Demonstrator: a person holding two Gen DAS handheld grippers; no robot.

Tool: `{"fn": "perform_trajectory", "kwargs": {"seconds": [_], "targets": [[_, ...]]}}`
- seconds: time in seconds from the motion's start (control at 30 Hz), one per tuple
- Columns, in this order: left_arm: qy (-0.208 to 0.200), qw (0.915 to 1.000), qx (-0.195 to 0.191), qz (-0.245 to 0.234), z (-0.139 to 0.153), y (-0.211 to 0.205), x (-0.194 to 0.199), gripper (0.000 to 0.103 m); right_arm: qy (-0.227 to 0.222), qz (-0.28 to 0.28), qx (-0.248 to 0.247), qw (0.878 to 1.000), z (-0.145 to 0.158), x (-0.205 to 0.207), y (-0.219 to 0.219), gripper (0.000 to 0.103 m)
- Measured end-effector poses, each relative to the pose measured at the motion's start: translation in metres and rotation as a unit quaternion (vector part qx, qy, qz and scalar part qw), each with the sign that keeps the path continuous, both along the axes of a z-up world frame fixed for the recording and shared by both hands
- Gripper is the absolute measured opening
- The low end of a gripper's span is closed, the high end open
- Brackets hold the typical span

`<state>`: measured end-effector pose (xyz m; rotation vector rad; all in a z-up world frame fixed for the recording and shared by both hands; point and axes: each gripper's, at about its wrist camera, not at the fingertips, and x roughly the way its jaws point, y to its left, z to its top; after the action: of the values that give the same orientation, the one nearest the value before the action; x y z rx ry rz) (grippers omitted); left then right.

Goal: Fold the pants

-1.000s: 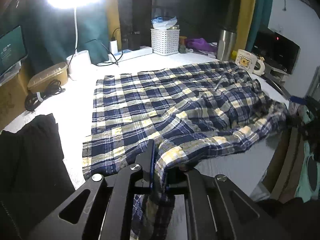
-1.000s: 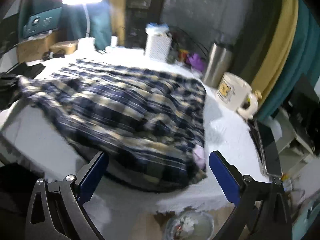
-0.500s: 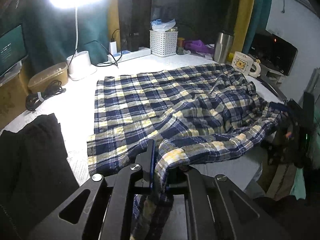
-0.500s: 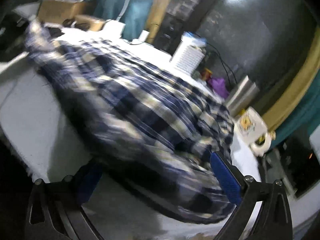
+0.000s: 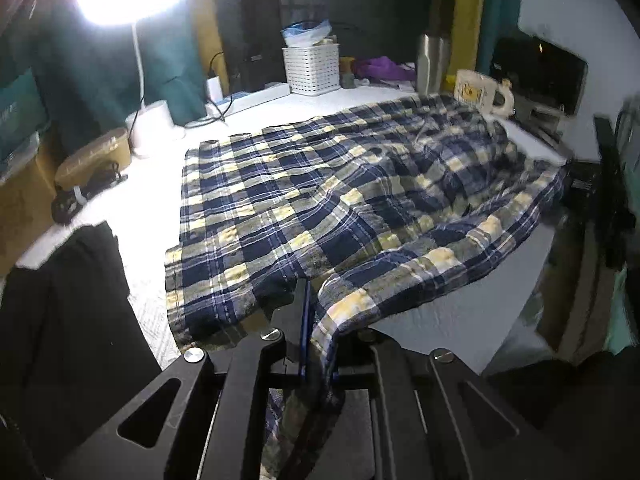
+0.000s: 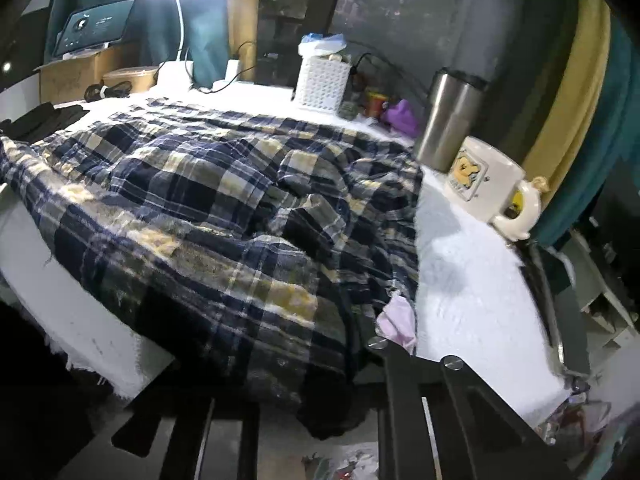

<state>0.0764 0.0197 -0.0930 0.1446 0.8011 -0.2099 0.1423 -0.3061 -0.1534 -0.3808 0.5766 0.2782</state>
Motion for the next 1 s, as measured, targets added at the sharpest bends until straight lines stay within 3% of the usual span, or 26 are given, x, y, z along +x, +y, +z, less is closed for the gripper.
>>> {"fn": "perform_trajectory", "kwargs": {"seconds": [0.13,0.23,0.33,0.53,0.67,0.77,1.0], "targets": [[0.029,0.9991,0.03,-0.003,-0.016,-0.007,0.004,0.011,-0.018,-0.04,-0.012,0.999,0.009,-0.01,-0.004,0.011],[0.015,0.9993,0.034,-0.01,-0.009,-0.01,-0.004,0.008,-0.034,-0.065,0.004,0.997,0.028,-0.023,-0.012,0.01],[-0.012,0.9994,0.03,-0.01,0.011,-0.009,-0.016,0.003,-0.047,-0.073,0.01,0.996,0.044,-0.036,-0.015,0.01],[-0.081,0.9967,0.01,0.007,0.063,0.001,-0.042,0.002,-0.084,-0.068,0.014,0.994,0.076,-0.062,-0.01,0.01],[-0.111,0.9938,-0.005,0.003,0.091,0.006,-0.059,0.002,-0.084,-0.061,0.029,0.994,0.092,-0.07,-0.013,0.01],[-0.124,0.9922,-0.011,0.002,0.104,0.008,-0.066,0.002,-0.075,-0.048,0.057,0.994,0.1,-0.075,-0.018,0.01],[-0.169,0.9855,-0.011,-0.003,0.137,0.005,-0.079,0.002,-0.107,-0.034,0.084,0.99,0.126,-0.094,-0.025,0.01]]}}
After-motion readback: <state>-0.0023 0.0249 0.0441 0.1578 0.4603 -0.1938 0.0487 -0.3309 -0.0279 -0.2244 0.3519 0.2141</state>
